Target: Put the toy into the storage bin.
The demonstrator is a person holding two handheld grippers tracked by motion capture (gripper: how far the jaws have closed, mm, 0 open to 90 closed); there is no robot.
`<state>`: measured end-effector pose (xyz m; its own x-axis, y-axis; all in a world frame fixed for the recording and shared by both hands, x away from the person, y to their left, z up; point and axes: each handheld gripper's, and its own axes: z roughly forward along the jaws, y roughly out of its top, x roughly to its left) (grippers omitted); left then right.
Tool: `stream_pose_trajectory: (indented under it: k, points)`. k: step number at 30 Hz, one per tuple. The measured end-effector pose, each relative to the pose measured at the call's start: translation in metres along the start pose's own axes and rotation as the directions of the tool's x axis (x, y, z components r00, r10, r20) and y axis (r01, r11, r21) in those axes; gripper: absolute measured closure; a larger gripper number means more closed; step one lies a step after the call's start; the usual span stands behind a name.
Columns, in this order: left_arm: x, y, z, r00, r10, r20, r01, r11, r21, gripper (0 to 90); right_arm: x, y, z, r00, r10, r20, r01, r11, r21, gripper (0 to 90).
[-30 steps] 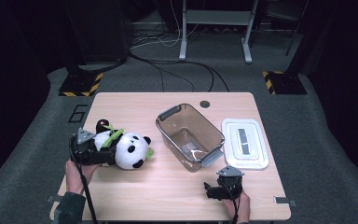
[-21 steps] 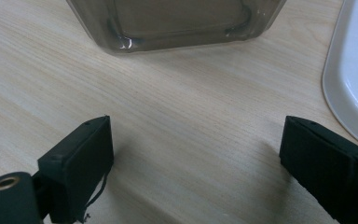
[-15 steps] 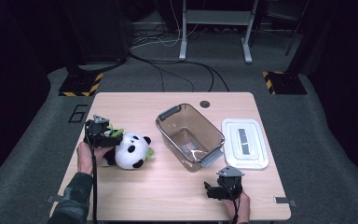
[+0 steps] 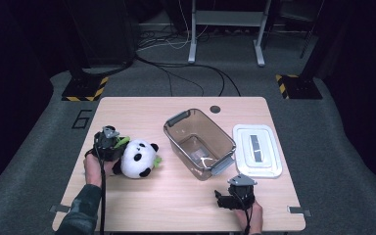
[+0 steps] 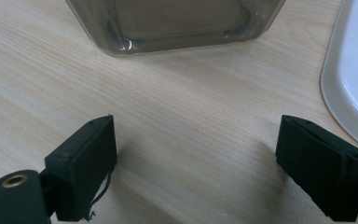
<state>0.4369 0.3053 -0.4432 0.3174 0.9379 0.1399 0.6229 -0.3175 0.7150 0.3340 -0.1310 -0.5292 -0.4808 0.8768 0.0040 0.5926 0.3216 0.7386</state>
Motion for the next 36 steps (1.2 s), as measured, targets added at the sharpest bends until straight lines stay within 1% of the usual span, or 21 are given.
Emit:
stream_pose_trajectory:
  k: [4, 5, 6, 7, 9, 11, 13, 14, 15, 16, 18, 21, 23, 24, 26, 29, 30, 31, 32, 33, 36]
  points:
    - [0.001, -0.002, -0.003, 1.0, -0.008, 0.003, 0.008, 0.9997, -0.023, 68.0, 0.0, 0.0, 0.0, 1.0, 0.001, 0.0, -0.001, 1.0, -0.001, 12.2]
    - [0.003, -0.003, -0.005, 0.9999, -0.009, 0.011, 0.009, 0.9993, -0.037, 68.4, 0.0, 0.0, 0.0, 1.0, 0.004, 0.003, -0.004, 1.0, -0.005, 12.4]
    - [0.003, -0.003, -0.005, 0.9999, -0.009, 0.011, 0.009, 0.9993, -0.037, 68.6, 0.0, 0.0, 0.0, 1.0, 0.004, 0.003, -0.004, 1.0, -0.005, 12.4]
    - [0.004, -0.004, -0.008, 0.9996, -0.016, 0.022, 0.018, 0.9985, -0.051, 68.8, 0.0, 0.0, 0.0, 1.0, 0.004, 0.003, -0.004, 1.0, -0.005, 12.4]
    - [0.005, -0.005, -0.009, 0.9995, -0.018, 0.026, 0.019, 0.9982, -0.057, 69.2, 0.0, 0.0, 0.0, 1.0, 0.004, 0.003, -0.004, 1.0, -0.004, 12.4]
    - [0.008, -0.006, -0.014, 0.9985, -0.029, 0.046, 0.033, 0.9971, -0.069, 69.5, 0.0, 0.0, 0.0, 1.0, 0.004, 0.003, -0.004, 1.0, -0.004, 12.5]
    - [0.008, -0.006, -0.015, 0.9983, -0.031, 0.049, 0.035, 0.9964, -0.078, 69.8, -0.001, 0.0, 0.0, 1.0, 0.001, 0.0, -0.001, 1.0, -0.003, 12.5]
    - [0.009, -0.006, -0.017, 0.9977, -0.033, 0.059, 0.038, 0.996, -0.08, 69.9, -0.001, 0.0, 0.0, 1.0, 0.002, 0.0, -0.002, 1.0, -0.004, 12.6]
    - [0.011, -0.007, -0.021, 0.9967, -0.041, 0.07, 0.047, 0.9949, -0.09, 70.2, -0.001, 0.0, 0.0, 1.0, 0.002, 0.001, -0.002, 1.0, -0.004, 12.8]
    - [0.011, -0.007, -0.021, 0.9967, -0.041, 0.07, 0.047, 0.9949, -0.09, 70.4, -0.001, 0.0, 0.0, 1.0, 0.002, 0.001, -0.002, 1.0, -0.004, 12.8]
    - [0.014, -0.007, -0.027, 0.9955, -0.049, 0.082, 0.058, 0.9922, -0.111, 70.6, -0.001, 0.0, 0.0, 1.0, 0.002, 0.001, -0.002, 1.0, -0.004, 12.8]
    - [0.015, -0.006, -0.032, 0.9948, -0.045, 0.091, 0.056, 0.9918, -0.115, 70.7, -0.001, 0.0, 0.0, 1.0, 0.002, 0.001, -0.002, 1.0, -0.004, 12.7]
    - [0.017, -0.004, -0.038, 0.9939, -0.039, 0.103, 0.053, 0.9897, -0.133, 70.8, 0.0, 0.0, 0.0, 1.0, 0.004, 0.005, -0.004, 1.0, -0.004, 12.7]
    - [0.017, -0.004, -0.038, 0.9939, -0.039, 0.103, 0.053, 0.9897, -0.133, 70.8, -0.001, 0.0, 0.0, 1.0, 0.001, 0.001, -0.001, 1.0, -0.004, 12.8]
    - [0.019, -0.002, -0.045, 0.9918, -0.037, 0.122, 0.055, 0.9883, -0.142, 70.8, -0.001, 0.0, 0.0, 1.0, 0.001, 0.002, -0.001, 1.0, -0.004, 12.8]
    - [0.021, 0.0, -0.05, 0.9874, -0.051, 0.15, 0.075, 0.9844, -0.159, 70.8, -0.001, 0.0, 0.0, 1.0, 0.001, 0.003, -0.001, 1.0, -0.003, 12.8]
    - [0.021, 0.0, -0.05, 0.9874, -0.051, 0.15, 0.075, 0.9844, -0.159, 70.8, -0.001, 0.0, 0.0, 1.0, 0.001, 0.003, -0.001, 1.0, -0.003, 12.8]
    - [0.022, 0.002, -0.055, 0.9852, -0.048, 0.164, 0.075, 0.9834, -0.165, 70.8, -0.001, 0.0, 0.0, 1.0, 0.002, 0.004, -0.002, 1.0, -0.004, 12.7]
    - [0.022, 0.002, -0.055, 0.9852, -0.048, 0.164, 0.075, 0.9834, -0.165, 70.8, -0.001, 0.0, 0.0, 1.0, 0.002, 0.004, -0.002, 1.0, -0.004, 12.7]
    - [0.021, 0.005, -0.058, 0.9845, -0.044, 0.17, 0.074, 0.9815, -0.177, 70.8, -0.001, 0.0, 0.0, 1.0, 0.002, 0.003, -0.002, 1.0, -0.004, 12.8]
    - [0.021, 0.008, -0.062, 0.9836, -0.037, 0.177, 0.069, 0.9815, -0.179, 70.8, -0.001, 0.0, 0.0, 1.0, -0.002, 0.002, 0.002, 1.0, -0.002, 12.8]
